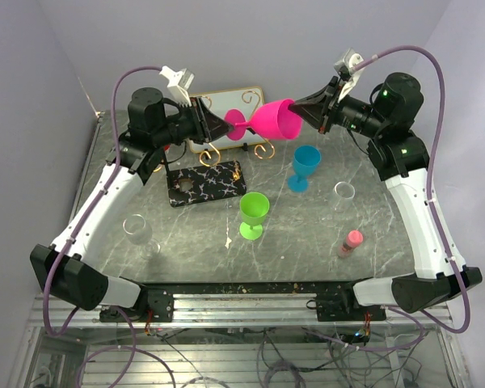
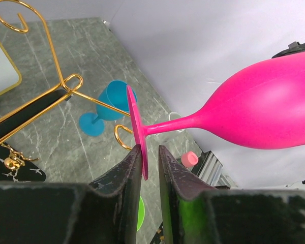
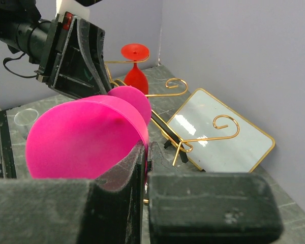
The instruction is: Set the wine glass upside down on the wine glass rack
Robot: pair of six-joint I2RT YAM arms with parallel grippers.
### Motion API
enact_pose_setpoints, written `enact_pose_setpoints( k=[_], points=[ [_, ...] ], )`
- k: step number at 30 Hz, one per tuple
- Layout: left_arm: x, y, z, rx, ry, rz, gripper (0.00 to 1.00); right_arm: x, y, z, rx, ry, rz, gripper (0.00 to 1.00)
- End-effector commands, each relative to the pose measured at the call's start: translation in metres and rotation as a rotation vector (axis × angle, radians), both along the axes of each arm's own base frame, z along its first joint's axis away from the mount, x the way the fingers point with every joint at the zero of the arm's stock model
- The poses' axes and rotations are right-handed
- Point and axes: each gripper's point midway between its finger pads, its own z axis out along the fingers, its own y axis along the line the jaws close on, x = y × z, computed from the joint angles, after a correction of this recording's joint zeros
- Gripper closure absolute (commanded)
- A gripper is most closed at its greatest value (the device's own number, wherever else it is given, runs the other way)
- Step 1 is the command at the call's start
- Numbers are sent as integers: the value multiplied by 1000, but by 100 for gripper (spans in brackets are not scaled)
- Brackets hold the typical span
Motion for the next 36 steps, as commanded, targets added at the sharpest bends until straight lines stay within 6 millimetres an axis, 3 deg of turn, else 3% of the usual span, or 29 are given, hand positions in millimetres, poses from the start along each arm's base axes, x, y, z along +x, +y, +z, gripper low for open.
enact_pose_setpoints(
  k=[1,5,10,13,20,25,27,29,36],
  points=[
    [-6,-7,-3,-7,-7,-43,71,-6,1,9,19,-31,15,100],
    [-6,-8,-5,3,-5,-41,74,-7,2,9,20,-30,18,100],
    [-5,-8,-4,-1,-8,-34,92,-7,2,6,17,-29,19,100],
    [-4,-8,-3,-15,-14,-25,93,-9,2,4,10,-35,26,100],
    [-3,6,6,21,-76,35,93,-15,-1,1,-16,-46,25,64],
    [6,35,13,64,-120,139,93,-18,-11,4,-49,-72,-22,45],
    [9,47,18,96,-153,184,93,-21,-17,10,-57,-90,-50,33],
    [12,62,31,134,-211,244,93,-24,-23,16,-57,-100,-75,25],
    [20,128,65,375,-406,495,93,-24,-45,17,-112,-131,-187,22]
  ],
)
